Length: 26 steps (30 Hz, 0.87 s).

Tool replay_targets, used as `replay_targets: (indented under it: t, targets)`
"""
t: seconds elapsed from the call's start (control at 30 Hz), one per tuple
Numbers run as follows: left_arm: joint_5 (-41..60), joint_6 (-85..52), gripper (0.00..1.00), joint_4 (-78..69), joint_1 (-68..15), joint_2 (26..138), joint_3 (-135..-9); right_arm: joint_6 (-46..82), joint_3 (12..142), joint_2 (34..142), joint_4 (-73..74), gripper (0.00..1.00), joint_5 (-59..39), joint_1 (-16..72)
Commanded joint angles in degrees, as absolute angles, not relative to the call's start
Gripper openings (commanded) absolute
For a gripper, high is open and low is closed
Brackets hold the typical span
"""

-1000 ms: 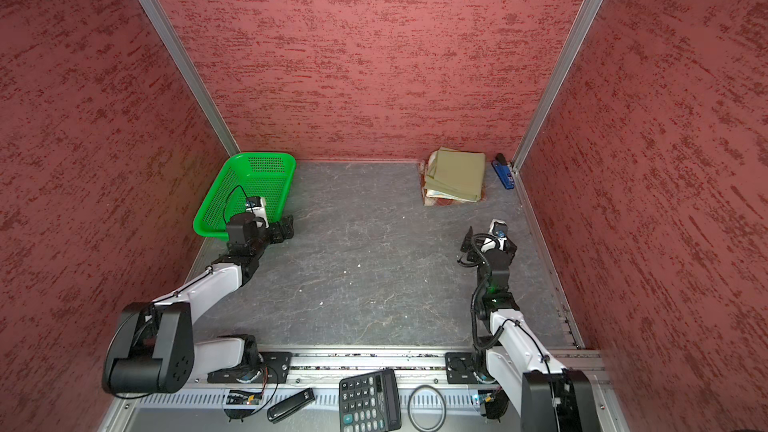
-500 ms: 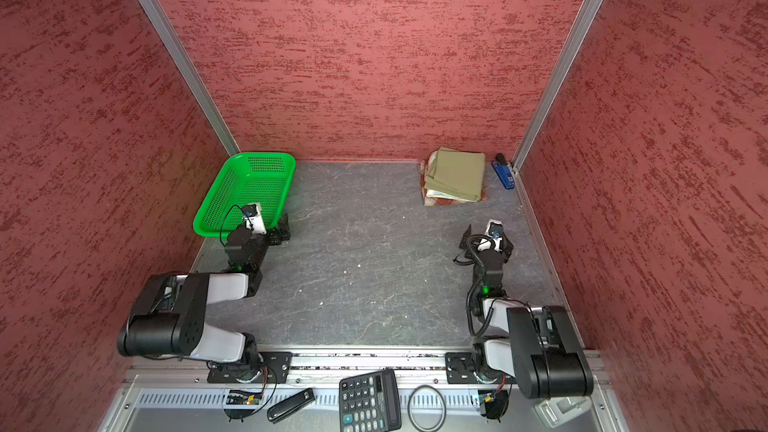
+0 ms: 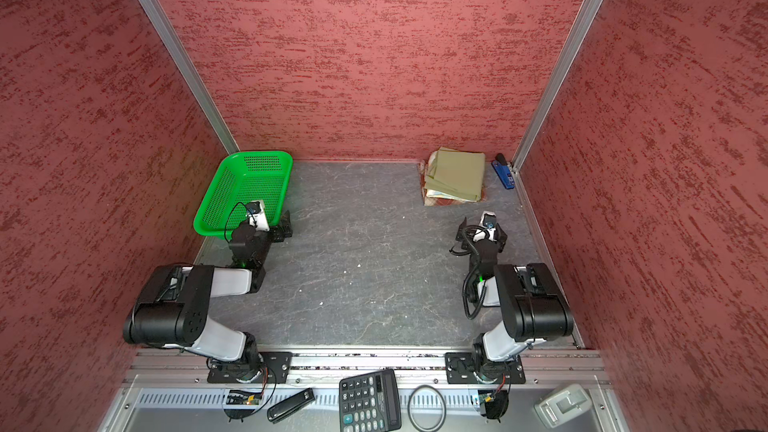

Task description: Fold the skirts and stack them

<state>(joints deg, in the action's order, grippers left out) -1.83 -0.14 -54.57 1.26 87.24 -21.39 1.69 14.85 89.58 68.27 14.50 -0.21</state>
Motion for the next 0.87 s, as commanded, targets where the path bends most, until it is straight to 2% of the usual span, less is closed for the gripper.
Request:
replay_targets:
  t: [0.0,0.83]
  targets:
    - [-2.3,-0.6,1.00,-51.8,1.2,88.0,-21.5,3.2,16.0,88.9,66.8,0.99,10.7,-1.9]
    - [-2.2,-0.6,1.00,-51.8,1.1,88.0,-21.4,3.0,15.8,88.7,67.0,0.99,10.1,-2.0]
